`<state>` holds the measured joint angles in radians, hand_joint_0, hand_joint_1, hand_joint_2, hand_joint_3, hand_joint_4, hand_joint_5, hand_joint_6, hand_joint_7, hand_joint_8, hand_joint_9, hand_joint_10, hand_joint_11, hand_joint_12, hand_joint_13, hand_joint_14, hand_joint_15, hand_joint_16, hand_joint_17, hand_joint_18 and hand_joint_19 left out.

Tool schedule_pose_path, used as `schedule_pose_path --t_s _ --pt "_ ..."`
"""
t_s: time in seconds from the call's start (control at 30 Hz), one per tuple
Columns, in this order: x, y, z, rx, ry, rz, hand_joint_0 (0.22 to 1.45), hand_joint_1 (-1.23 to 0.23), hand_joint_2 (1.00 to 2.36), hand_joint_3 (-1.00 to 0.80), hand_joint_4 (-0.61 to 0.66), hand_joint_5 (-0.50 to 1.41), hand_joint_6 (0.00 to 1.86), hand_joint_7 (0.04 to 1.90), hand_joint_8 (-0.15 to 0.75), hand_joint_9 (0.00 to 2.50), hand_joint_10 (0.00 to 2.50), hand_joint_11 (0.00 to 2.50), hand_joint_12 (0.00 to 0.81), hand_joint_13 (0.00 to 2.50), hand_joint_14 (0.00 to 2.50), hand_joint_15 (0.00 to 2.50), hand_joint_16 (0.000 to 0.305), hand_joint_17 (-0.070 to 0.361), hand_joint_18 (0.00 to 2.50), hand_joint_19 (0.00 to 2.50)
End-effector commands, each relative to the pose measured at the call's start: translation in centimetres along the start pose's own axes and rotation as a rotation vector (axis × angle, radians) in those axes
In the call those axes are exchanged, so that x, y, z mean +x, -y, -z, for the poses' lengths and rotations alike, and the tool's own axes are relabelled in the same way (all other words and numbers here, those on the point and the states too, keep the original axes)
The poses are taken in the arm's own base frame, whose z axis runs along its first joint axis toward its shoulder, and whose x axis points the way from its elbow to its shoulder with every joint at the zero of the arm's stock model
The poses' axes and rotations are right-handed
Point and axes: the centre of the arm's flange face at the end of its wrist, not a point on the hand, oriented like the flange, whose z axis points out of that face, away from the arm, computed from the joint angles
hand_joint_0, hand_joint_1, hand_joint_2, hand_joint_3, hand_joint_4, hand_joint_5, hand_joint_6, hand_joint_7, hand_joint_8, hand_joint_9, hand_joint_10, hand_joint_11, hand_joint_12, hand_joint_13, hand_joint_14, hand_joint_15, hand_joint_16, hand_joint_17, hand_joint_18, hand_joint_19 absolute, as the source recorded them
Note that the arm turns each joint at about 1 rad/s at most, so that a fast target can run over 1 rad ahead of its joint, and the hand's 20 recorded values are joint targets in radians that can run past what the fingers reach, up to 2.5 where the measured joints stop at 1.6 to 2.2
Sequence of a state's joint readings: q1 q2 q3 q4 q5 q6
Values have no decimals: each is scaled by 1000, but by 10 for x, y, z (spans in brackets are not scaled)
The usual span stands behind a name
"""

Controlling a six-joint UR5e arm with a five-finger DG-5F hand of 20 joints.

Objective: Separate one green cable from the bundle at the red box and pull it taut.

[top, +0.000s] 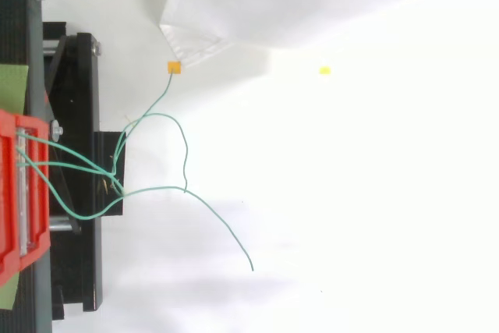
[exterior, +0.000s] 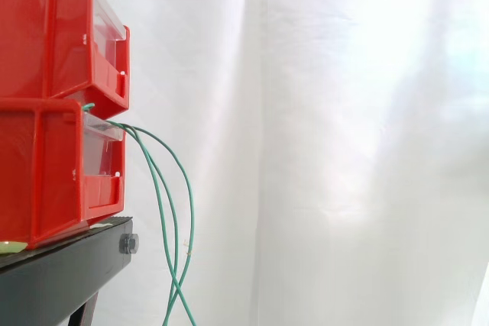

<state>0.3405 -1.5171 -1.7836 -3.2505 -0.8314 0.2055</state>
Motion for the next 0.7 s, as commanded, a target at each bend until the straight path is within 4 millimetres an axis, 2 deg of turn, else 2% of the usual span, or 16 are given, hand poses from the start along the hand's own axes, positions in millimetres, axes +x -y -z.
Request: schedule_pose_path --t_s 0.0,0.13,0.17,0.27,0.3,0.37,0.4,0.5,0.53,0.57,0.6,0.67 --pt "0 0 0 -1 0 -1 538 -708 1000 -500 182 -176 503 826 243 978 22 826 287 838 24 814 37 84 597 846" --pt "0 0 0 0 0 0 545 -738 1000 -500 165 -184 503 808 233 911 19 787 290 783 26 775 37 84 615 838" --pt "0 0 0 0 0 0 543 -744 1000 -500 156 -189 503 811 237 846 19 751 283 666 25 712 36 80 537 825" --pt "0 0 0 0 0 0 526 -737 1000 -500 162 -202 502 797 265 769 18 709 327 651 21 684 37 83 474 807" --pt "0 0 0 -1 0 -1 523 -726 1000 -500 168 -204 503 792 287 828 18 711 384 855 20 734 38 86 533 799" --pt "0 1 0 1 0 1 522 -724 1000 -500 173 -203 503 794 285 890 18 691 418 1038 23 772 39 88 590 791" --pt "0 0 0 0 0 0 524 -725 1000 -500 176 -201 503 790 281 929 17 661 443 1251 20 801 40 90 679 787" --pt "0 0 0 -1 0 -1 524 -733 1000 -500 182 -190 503 798 269 1000 18 715 402 1263 19 815 42 95 815 788" --pt "0 0 0 0 0 0 529 -741 1000 -500 180 -184 503 805 253 1084 18 873 345 1193 21 893 45 101 875 819" --pt "0 1 0 1 0 1 536 -752 1000 -500 176 -183 503 805 252 1083 18 906 337 1191 22 914 45 101 877 822" --pt "0 0 0 -1 0 -1 552 -792 1000 -497 176 -178 503 809 241 1164 16 1077 297 1195 21 1024 45 101 897 869" --pt "0 0 0 0 0 0 561 -795 1000 -498 186 -173 503 813 233 1259 14 1180 289 1301 19 1089 48 108 1003 890"
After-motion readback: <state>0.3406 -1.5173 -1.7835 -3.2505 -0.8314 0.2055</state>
